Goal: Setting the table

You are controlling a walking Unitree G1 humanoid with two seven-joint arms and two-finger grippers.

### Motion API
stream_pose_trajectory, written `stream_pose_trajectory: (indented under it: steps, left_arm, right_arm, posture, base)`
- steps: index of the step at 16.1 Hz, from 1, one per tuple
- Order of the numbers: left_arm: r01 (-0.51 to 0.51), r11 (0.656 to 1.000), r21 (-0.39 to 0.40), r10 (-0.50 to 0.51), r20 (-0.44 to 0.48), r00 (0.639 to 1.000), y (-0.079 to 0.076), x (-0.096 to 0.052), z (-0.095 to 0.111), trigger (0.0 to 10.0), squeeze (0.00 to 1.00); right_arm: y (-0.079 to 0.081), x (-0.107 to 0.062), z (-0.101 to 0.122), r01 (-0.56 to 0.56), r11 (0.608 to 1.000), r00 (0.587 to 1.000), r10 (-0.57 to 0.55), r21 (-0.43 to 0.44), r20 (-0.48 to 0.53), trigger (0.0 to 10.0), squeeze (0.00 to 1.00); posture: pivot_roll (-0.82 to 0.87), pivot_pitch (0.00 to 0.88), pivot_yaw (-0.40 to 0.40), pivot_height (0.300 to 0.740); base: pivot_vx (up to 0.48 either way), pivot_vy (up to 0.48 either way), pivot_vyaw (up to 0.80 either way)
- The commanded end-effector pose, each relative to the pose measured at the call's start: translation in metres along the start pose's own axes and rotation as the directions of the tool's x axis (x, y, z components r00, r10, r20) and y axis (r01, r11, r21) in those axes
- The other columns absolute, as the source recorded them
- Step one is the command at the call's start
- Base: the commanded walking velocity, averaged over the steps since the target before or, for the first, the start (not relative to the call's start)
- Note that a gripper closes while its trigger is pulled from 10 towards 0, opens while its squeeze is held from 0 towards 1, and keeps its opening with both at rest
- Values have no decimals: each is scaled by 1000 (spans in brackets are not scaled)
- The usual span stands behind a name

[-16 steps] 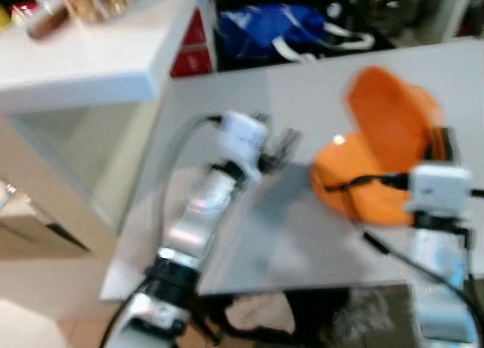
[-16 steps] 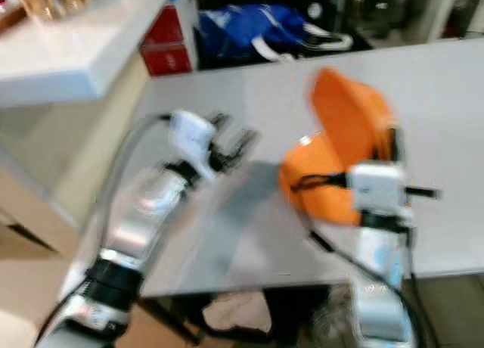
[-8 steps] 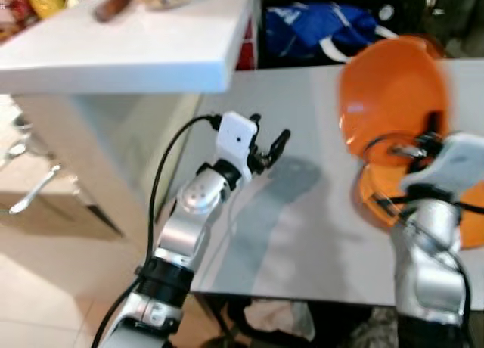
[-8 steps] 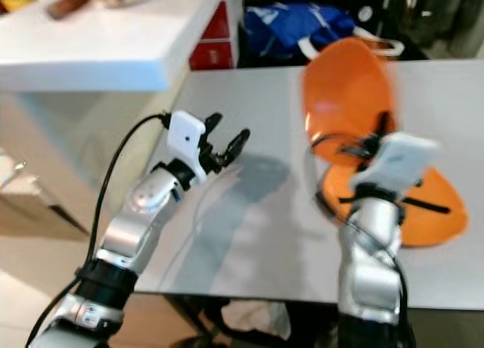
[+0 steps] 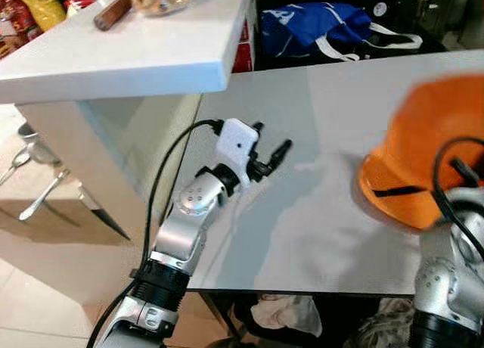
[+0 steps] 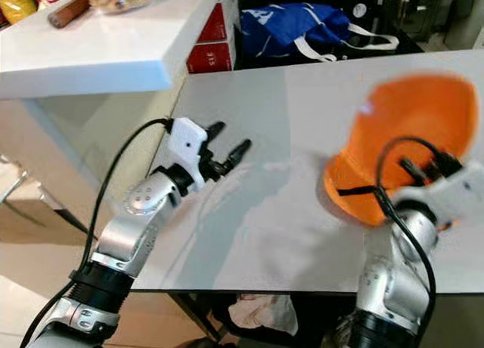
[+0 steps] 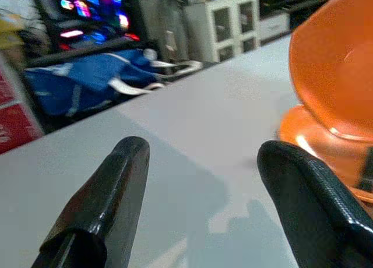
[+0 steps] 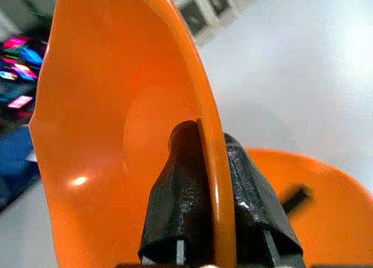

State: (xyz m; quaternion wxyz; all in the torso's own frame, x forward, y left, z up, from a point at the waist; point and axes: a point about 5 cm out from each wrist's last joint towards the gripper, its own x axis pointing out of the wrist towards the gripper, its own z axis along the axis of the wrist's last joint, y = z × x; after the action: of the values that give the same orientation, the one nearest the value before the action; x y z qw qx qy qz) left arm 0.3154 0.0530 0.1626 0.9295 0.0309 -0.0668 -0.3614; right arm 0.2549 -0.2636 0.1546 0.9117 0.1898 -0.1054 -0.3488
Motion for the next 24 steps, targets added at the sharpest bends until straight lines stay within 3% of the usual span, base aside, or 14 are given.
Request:
stream_pose_trajectory:
  steps: [1,4,6,10,11,15,16,17,24]
  left_arm:
    - [38,999,5,-38,16,999,0,3,8,10000,0]
    - [155,988,-21,-155,13,988,-13,6,13,10000,0]
    - [264,964,-32,-263,32,964,-20,14,28,10000,0]
    - [301,952,-49,-300,29,953,-20,14,34,10000,0]
    - [305,951,-53,-304,26,952,-21,13,34,10000,0]
    - [297,953,-60,-296,21,955,-19,12,36,10000,0]
    - [292,954,-67,-292,18,956,-19,11,35,10000,0]
    - [289,955,-72,-289,15,957,-19,10,35,10000,0]
    - [279,956,-86,-278,21,960,-19,11,38,10000,0]
  right_arm:
    - [2,0,-1,3,999,1000,-3,42,-2,0,0]
    - [-5,5,-11,52,993,997,-45,102,-68,0,0]
    - [-1,9,-19,55,989,993,-40,141,-108,0,0]
    - [3,12,-28,68,978,985,-35,196,-168,0,0]
    - [5,12,-32,70,975,980,-28,210,-195,10000,0]
    - [8,12,-37,73,975,971,-20,212,-239,10000,0]
    - [8,11,-37,86,974,968,-32,209,-250,10000,39]
    - [7,11,-36,103,976,965,-51,193,-256,10000,965]
    - [18,11,-14,59,994,984,-43,88,-170,10000,1000]
  posture:
    - [-51,0,180,736]
    - [-41,0,181,736]
    - [-26,0,188,736]
    - [-21,0,191,736]
    - [-18,0,188,736]
    - [-14,0,181,736]
    - [-14,0,180,736]
    - [-16,0,181,736]
    - [-23,0,174,736]
  base:
    - [0,0,0]
    - [0,0,0]
    - [0,0,0]
    - [0,0,0]
    - [0,0,0]
    - [0,0,0]
    - [0,0,0]
    - [0,0,0]
    - [0,0,0]
